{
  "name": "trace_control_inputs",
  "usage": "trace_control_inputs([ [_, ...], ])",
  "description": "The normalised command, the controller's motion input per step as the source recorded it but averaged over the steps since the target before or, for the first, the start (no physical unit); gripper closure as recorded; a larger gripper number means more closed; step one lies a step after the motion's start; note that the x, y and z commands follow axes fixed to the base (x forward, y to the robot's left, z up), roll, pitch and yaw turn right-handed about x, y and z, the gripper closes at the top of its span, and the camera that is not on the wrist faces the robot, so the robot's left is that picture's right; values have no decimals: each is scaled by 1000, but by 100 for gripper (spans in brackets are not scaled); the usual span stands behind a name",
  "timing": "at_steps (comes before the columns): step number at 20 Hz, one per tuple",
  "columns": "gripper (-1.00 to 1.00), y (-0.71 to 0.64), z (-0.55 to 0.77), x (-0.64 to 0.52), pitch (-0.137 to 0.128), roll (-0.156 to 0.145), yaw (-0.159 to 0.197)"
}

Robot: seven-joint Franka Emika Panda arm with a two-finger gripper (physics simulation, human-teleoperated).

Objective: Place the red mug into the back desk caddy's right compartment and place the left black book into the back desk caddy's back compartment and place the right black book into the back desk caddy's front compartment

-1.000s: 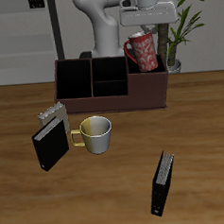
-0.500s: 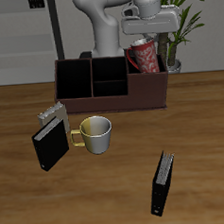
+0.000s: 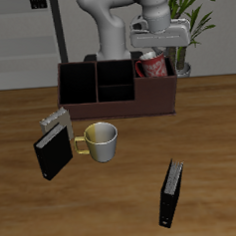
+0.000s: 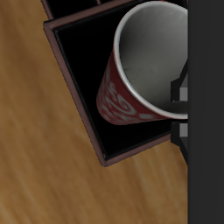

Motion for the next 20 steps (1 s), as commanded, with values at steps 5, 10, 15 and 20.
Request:
trace_control_inputs([
  [5,100,62,-273,38,46,24,-15],
  [10,100,42,-213,55,37,1,-9],
  [15,-100,11,-124,49,47,-17,-12],
  [20,-100,21,95,29,-31,69,-4],
])
